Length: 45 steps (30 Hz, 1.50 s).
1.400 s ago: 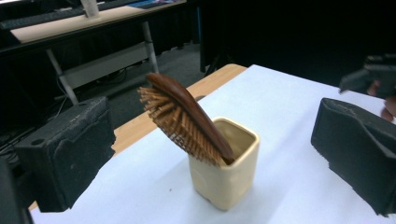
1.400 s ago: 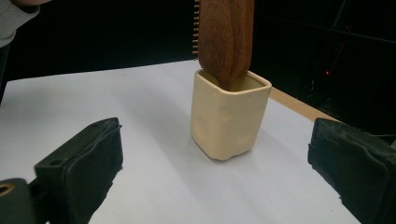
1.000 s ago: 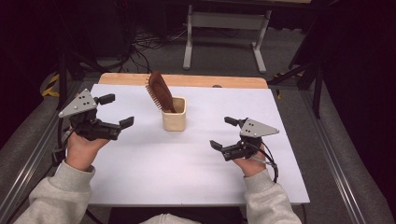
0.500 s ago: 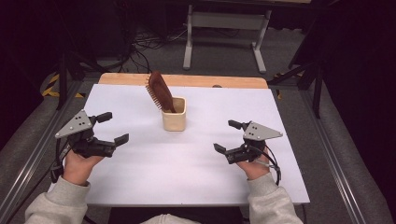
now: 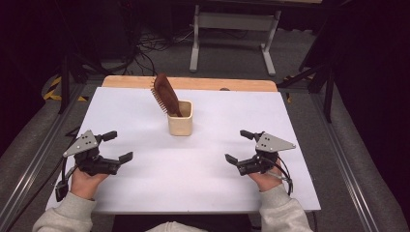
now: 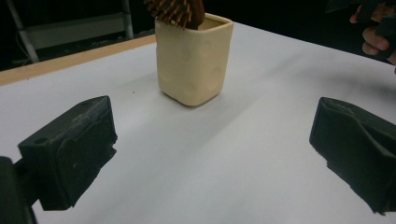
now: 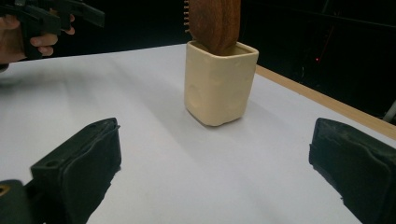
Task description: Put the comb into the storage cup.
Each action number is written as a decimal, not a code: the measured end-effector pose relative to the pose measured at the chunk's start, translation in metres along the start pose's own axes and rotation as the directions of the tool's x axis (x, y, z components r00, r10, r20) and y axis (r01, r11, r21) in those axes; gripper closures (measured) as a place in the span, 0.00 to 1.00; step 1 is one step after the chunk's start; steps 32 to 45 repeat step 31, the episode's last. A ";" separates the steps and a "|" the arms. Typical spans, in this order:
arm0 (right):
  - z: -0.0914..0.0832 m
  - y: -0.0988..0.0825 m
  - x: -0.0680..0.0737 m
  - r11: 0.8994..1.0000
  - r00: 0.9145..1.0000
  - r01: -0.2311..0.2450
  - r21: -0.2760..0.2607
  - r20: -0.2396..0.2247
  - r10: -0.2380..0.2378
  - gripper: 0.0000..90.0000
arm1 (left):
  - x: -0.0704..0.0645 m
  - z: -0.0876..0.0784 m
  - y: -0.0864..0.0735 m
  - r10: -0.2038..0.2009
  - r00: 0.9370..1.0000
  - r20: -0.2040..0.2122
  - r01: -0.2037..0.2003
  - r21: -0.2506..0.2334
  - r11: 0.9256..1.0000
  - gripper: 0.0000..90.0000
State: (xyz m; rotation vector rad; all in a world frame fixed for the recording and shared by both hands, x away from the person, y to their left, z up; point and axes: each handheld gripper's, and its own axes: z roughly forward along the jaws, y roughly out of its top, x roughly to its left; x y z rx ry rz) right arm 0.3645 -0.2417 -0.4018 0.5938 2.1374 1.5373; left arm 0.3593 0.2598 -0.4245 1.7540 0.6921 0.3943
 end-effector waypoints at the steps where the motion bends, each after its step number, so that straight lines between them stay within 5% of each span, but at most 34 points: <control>1: 0.000 0.000 0.000 1.000 1.000 0.000 0.000 0.000 0.000 0.03 | 0.001 0.000 -0.005 -0.002 1.000 -0.003 0.002 0.000 1.000 0.02; 6: -0.001 -0.012 0.002 1.000 1.000 0.005 0.009 -0.006 -0.005 0.03 | 0.003 0.002 -0.022 -0.032 0.999 -0.010 0.032 0.006 0.999 0.01; 11: 0.000 -0.019 0.003 1.000 1.000 -0.002 0.031 0.001 0.002 0.03 | 0.002 0.004 -0.032 -0.011 1.000 -0.021 0.012 0.018 1.000 0.01; 15: -0.001 -0.023 0.002 0.999 1.000 -0.027 0.022 0.007 0.027 0.02 | 0.004 0.006 -0.036 -0.053 0.999 -0.009 0.053 0.003 0.999 0.01; 28: -0.001 -0.026 0.002 0.999 0.999 -0.029 0.019 0.020 0.029 0.02 | 0.009 0.003 -0.033 -0.037 0.999 -0.028 0.038 0.036 0.999 0.01; 31: -0.001 -0.026 0.002 0.999 0.999 -0.030 0.024 0.018 0.030 0.02 | 0.009 0.001 -0.030 -0.002 0.999 -0.044 0.004 0.052 0.999 0.01; 45: -0.001 -0.026 0.002 0.999 0.999 -0.030 0.024 0.018 0.030 0.02 | 0.009 0.001 -0.030 -0.002 0.999 -0.044 0.004 0.052 0.999 0.01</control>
